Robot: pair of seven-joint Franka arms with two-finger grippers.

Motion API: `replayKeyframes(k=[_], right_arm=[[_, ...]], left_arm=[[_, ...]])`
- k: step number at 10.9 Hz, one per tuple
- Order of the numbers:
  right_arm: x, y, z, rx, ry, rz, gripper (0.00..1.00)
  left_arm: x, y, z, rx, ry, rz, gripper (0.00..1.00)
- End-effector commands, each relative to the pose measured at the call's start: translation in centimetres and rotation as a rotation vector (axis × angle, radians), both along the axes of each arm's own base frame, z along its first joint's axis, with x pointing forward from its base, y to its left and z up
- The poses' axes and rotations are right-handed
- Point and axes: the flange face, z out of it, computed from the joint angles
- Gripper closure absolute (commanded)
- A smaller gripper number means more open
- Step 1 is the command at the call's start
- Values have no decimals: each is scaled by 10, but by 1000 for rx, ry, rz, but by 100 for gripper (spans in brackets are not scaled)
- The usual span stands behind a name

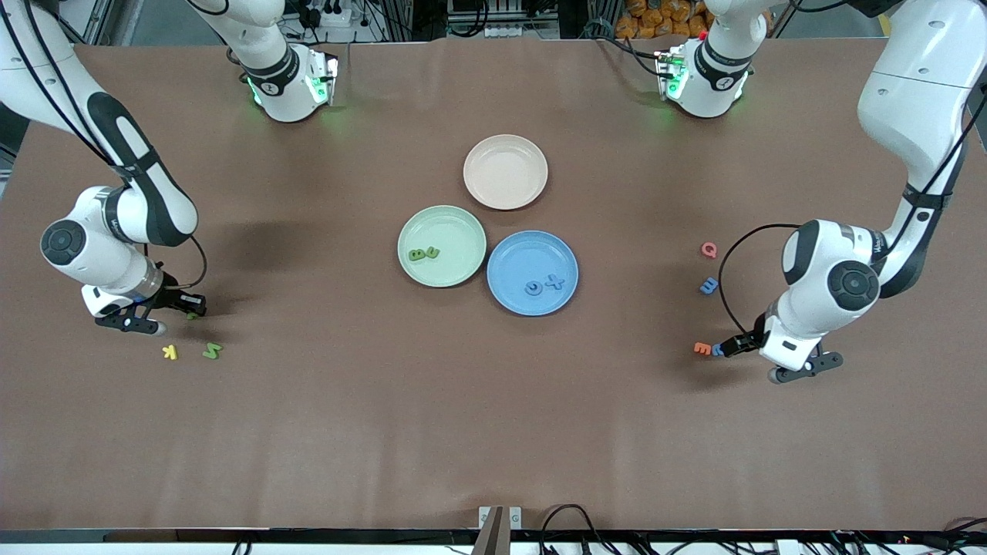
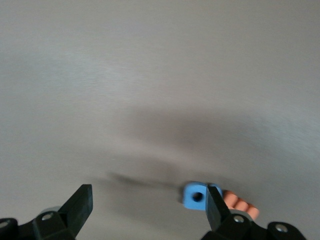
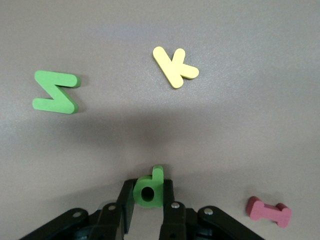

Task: Sort letters by color into matching plates
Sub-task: 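Drop the d on the green plate while the left gripper grasps the a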

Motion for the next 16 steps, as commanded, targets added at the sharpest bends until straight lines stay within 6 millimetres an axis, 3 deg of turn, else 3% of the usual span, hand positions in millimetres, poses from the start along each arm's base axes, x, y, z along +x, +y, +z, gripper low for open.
replayKeyframes(k=[1, 5, 8, 10, 12, 15, 16], right_arm=[[-8, -4, -2, -9, 1, 13, 84], [-6, 2, 3, -11, 0, 14, 89], [-2, 21, 18, -19, 19, 19, 89], [5, 48, 29, -24, 10, -25, 89], [14, 93, 41, -21, -15, -50, 89], [16, 215, 62, 17, -37, -18, 88], [11, 250, 72, 31, -23, 7, 88]], left_arm=[[0, 8, -4, -20, 4, 198, 0], [5, -13, -1, -46, -13, 482, 0], [10, -30, 1, -65, -24, 617, 0], [17, -32, 8, -79, -41, 696, 0], [19, -30, 3, -85, -35, 748, 0], [26, -4, -8, -95, -30, 877, 0], [30, -11, -5, -120, -27, 943, 0]])
